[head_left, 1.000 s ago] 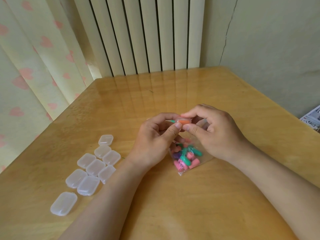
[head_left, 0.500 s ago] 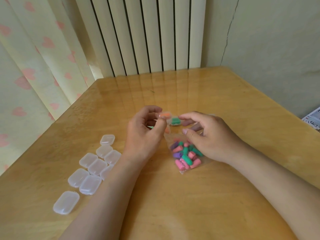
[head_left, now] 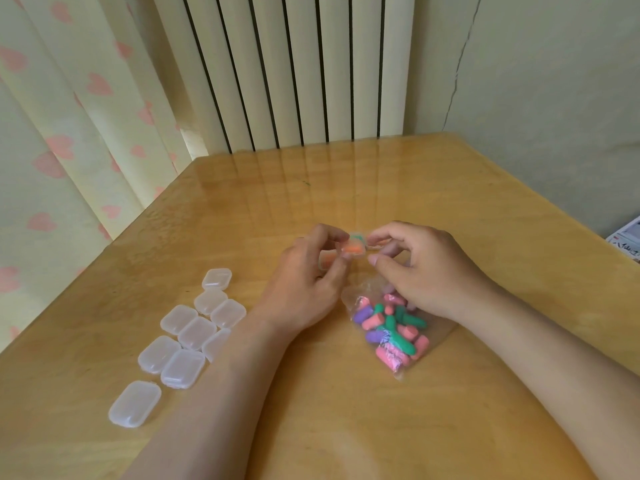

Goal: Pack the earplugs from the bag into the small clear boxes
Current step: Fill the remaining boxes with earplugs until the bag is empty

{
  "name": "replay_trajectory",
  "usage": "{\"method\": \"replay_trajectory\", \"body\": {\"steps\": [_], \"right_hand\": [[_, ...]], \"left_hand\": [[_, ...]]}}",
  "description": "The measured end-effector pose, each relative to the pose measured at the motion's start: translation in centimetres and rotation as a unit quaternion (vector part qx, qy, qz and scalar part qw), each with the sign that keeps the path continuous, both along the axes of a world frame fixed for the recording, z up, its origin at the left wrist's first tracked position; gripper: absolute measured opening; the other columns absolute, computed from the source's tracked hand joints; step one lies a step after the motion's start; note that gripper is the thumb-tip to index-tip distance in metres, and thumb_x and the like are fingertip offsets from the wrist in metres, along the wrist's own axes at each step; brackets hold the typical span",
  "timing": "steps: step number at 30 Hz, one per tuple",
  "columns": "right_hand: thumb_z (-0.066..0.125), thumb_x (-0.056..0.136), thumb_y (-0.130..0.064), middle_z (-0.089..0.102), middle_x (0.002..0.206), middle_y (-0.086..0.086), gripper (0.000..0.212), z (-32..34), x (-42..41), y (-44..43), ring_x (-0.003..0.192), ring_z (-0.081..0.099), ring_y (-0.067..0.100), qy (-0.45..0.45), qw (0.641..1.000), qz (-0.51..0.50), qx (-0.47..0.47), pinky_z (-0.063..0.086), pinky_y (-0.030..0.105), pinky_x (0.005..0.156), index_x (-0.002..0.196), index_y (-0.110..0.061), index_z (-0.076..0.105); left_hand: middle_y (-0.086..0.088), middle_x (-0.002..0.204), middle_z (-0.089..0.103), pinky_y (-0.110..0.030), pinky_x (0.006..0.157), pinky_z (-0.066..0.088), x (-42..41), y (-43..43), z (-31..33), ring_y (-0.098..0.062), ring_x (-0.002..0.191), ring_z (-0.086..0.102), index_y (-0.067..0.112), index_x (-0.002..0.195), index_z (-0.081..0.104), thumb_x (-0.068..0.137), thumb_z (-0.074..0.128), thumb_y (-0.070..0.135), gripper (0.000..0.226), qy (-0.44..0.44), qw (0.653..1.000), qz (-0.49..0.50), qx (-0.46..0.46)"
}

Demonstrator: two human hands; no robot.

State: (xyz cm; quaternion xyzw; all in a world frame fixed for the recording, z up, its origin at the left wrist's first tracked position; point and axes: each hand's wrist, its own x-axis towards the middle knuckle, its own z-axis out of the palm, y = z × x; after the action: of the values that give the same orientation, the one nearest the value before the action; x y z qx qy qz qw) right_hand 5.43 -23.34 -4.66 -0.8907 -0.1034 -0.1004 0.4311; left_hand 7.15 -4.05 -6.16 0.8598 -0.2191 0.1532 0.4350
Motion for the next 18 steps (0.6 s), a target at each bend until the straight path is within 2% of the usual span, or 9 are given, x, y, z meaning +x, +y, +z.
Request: {"method": "replay_trajectory", "body": {"steps": [2,5,7,9,11,15,18], "right_hand": [[0.067,0.092,-0.031,0.072,0.093,-0.019,0.031,0.0,0.1,0.0,0.086,0.067,0.005,0.002,1.0,0.004,0.012,0.043,0.017,0.063,0.123,-0.035,0.064],[0.071,0.09,-0.032,0.072,0.099,-0.021,0.035,0.2,0.0,0.4,0.078,0.067,0.0,0.011,1.0,0.008,0.009,0.043,0.009,0.054,0.123,-0.04,0.064],[0.072,0.091,-0.024,0.073,0.098,-0.02,0.03,0.2,0.0,0.6,0.064,0.071,0.008,0.028,0.999,0.011,0.027,0.043,0.01,0.044,0.117,-0.037,0.066],[0.072,0.091,-0.019,0.072,0.097,-0.019,0.024,0.3,0.1,0.9,0.054,0.071,0.014,0.045,0.998,0.006,0.04,0.047,0.018,0.041,0.11,-0.034,0.068],[0.072,0.092,-0.019,0.072,0.097,-0.016,0.02,0.4,0.2,1.2,0.051,0.07,0.016,0.043,0.999,-0.01,0.03,0.052,0.025,0.042,0.106,-0.032,0.07],[0.069,0.094,-0.019,0.069,0.093,-0.015,0.013,0.0,0.7,1.4,0.048,0.069,0.015,0.021,0.999,-0.038,-0.006,0.05,0.022,0.043,0.103,-0.026,0.073],[0.071,0.092,-0.022,0.073,0.095,-0.01,0.011,-0.3,1.0,1.5,0.053,0.065,0.006,-0.01,0.997,-0.06,-0.048,0.056,0.026,0.057,0.101,-0.025,0.076]], "left_hand": [[0.017,0.101,0.064,-0.017,0.082,0.045,-0.1,0.0,0.1,-0.001,0.098,0.057,0.022,0.114,0.06,0.097,0.06,0.028,0.018,-0.006,1.0,-0.009,0.023],[0.009,0.106,0.067,-0.024,0.084,0.048,0.1,-0.1,0.0,-0.01,0.105,0.06,0.025,0.114,0.059,0.094,0.056,0.036,0.024,-0.009,0.999,-0.023,0.03],[0.009,0.107,0.067,-0.023,0.084,0.048,0.1,0.0,-0.2,-0.01,0.106,0.061,0.026,0.115,0.058,0.093,0.054,0.039,0.025,-0.009,0.999,-0.033,0.031],[0.009,0.108,0.067,-0.017,0.083,0.046,0.2,0.0,-0.2,-0.006,0.106,0.061,0.025,0.117,0.057,0.095,0.055,0.038,0.025,-0.001,0.999,-0.036,0.029],[0.009,0.112,0.065,-0.012,0.082,0.044,0.2,0.0,-0.2,0.001,0.105,0.06,0.025,0.122,0.055,0.097,0.059,0.032,0.026,0.013,0.999,-0.036,0.026],[0.006,0.124,0.061,-0.006,0.08,0.042,0.2,0.3,0.0,0.005,0.107,0.057,0.027,0.135,0.045,0.094,0.063,0.024,0.044,0.021,0.999,-0.021,0.039],[0.005,0.127,0.061,-0.016,0.087,0.046,0.4,0.6,0.1,-0.005,0.116,0.056,0.025,0.136,0.047,0.093,0.063,0.024,0.046,-0.001,0.999,0.015,0.049]]}}
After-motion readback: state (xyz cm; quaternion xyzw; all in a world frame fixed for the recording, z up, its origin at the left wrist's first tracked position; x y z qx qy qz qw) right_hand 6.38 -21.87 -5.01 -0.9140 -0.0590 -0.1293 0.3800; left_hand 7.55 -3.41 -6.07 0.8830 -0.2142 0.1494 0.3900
